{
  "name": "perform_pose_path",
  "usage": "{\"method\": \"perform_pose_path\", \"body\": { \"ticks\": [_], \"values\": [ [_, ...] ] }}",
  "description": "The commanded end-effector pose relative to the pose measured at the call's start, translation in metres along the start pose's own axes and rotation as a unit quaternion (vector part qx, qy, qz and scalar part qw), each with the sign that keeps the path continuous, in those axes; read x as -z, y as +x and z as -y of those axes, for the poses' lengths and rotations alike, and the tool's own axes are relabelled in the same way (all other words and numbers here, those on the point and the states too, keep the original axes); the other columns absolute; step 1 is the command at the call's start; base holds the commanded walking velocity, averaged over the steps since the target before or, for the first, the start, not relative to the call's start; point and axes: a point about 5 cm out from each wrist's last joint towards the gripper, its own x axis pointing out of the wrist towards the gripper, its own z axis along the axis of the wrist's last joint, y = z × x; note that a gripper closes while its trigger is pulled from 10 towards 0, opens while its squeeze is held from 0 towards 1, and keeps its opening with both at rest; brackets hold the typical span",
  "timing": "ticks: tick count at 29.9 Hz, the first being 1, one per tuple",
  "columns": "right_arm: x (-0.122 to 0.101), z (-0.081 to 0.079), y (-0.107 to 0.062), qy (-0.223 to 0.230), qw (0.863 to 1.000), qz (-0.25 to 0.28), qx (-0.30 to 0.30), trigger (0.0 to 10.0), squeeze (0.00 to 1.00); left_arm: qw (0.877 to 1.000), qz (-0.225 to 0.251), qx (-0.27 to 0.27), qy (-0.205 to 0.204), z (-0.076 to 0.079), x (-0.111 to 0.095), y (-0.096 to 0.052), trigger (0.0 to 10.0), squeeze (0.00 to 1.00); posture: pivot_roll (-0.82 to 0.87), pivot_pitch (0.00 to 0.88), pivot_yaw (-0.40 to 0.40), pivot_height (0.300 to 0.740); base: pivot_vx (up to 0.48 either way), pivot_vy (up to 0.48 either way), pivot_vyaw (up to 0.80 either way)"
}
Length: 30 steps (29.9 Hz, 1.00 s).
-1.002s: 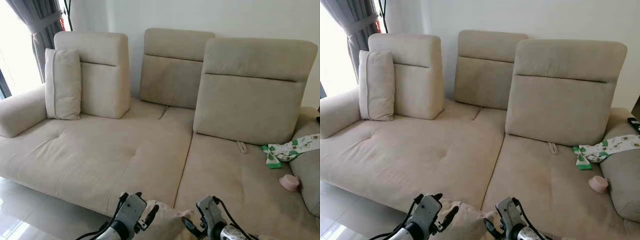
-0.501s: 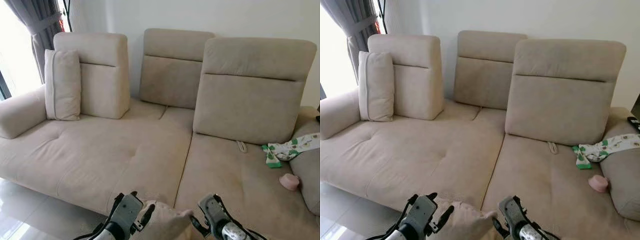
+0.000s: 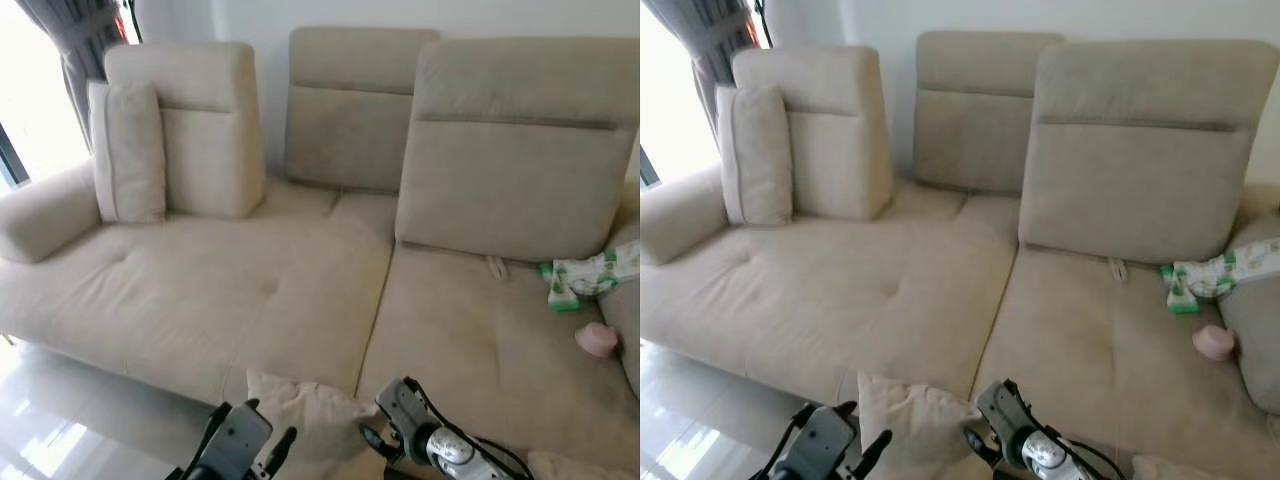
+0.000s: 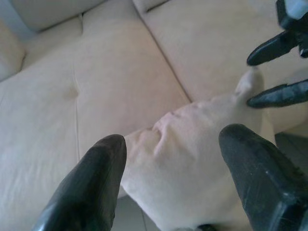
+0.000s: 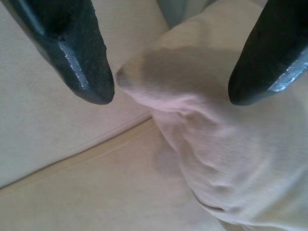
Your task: Move the pillow to the sofa from floor
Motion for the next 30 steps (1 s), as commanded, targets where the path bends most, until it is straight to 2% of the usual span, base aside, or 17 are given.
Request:
{"method": "perform_pose_path", "body": {
  "ticks": [1,5,11,13,14,15,16,17,23,26,28,30],
  "values": [
    [0.003,-0.002,0.000,-0.008,1.000,-0.011,0.000,10.0,0.00,1.000,-0.012,-0.001,0.010,-0.002,0.000,-0.005,10.0,0.00,0.40,0.153,0.097,0.600,0.000,0.000,0.00],
    [0.003,0.004,0.001,-0.018,0.999,-0.027,0.019,10.0,0.00,1.000,-0.017,-0.003,0.010,-0.002,-0.005,-0.013,10.0,0.00,0.42,0.170,0.107,0.600,0.000,0.000,0.00],
    [0.006,-0.001,0.002,-0.007,0.999,-0.043,0.001,10.0,0.00,1.000,-0.023,-0.002,0.010,-0.001,-0.007,-0.017,10.0,0.00,0.44,0.167,0.112,0.600,0.000,0.000,0.00],
    [0.007,-0.005,0.002,0.001,0.999,-0.049,-0.008,7.8,0.00,1.000,-0.026,-0.001,0.013,-0.002,-0.010,-0.019,10.0,0.00,0.45,0.164,0.120,0.600,0.000,0.000,0.00],
    [0.007,-0.005,0.002,0.001,0.999,-0.049,-0.008,7.8,0.00,1.000,-0.026,-0.001,0.013,-0.002,-0.010,-0.019,10.0,0.00,0.45,0.164,0.120,0.600,0.000,0.000,0.00],
    [0.007,-0.005,0.003,0.005,0.999,-0.047,-0.005,3.8,0.00,1.000,-0.026,-0.002,0.015,-0.004,-0.011,-0.019,10.0,0.00,0.46,0.162,0.124,0.600,0.000,0.000,0.00],
    [0.007,-0.005,0.003,0.005,0.999,-0.047,-0.005,3.8,0.00,1.000,-0.026,-0.002,0.015,-0.004,-0.011,-0.019,10.0,0.00,0.46,0.162,0.124,0.600,0.000,0.000,0.00],
    [0.003,-0.004,0.004,0.009,0.999,-0.035,0.007,0.0,0.00,0.999,-0.028,-0.005,0.017,-0.007,-0.012,-0.019,10.0,0.00,0.45,0.157,0.124,0.600,0.000,0.000,0.00],
    [-0.001,-0.005,0.005,0.006,1.000,-0.017,0.011,0.0,0.00,0.999,-0.029,-0.005,0.014,-0.005,-0.013,-0.017,10.0,0.00,0.43,0.145,0.114,0.600,0.000,0.000,0.00],
    [0.001,-0.004,0.002,0.006,1.000,-0.005,0.022,0.0,0.00,1.000,-0.022,0.000,0.008,-0.001,-0.016,-0.008,10.0,0.00,0.40,0.126,0.096,0.600,0.000,0.000,0.00],
    [0.001,-0.004,0.002,0.006,1.000,-0.005,0.022,0.0,0.00,1.000,-0.022,0.000,0.008,-0.001,-0.016,-0.008,10.0,0.00,0.40,0.126,0.096,0.600,0.000,0.000,0.00],
    [0.003,-0.003,-0.002,0.006,0.999,0.013,0.031,0.0,0.00,1.000,-0.018,0.003,0.006,0.001,-0.016,0.001,10.0,0.00,0.35,0.098,0.073,0.600,0.000,0.000,0.00]
  ]
}}
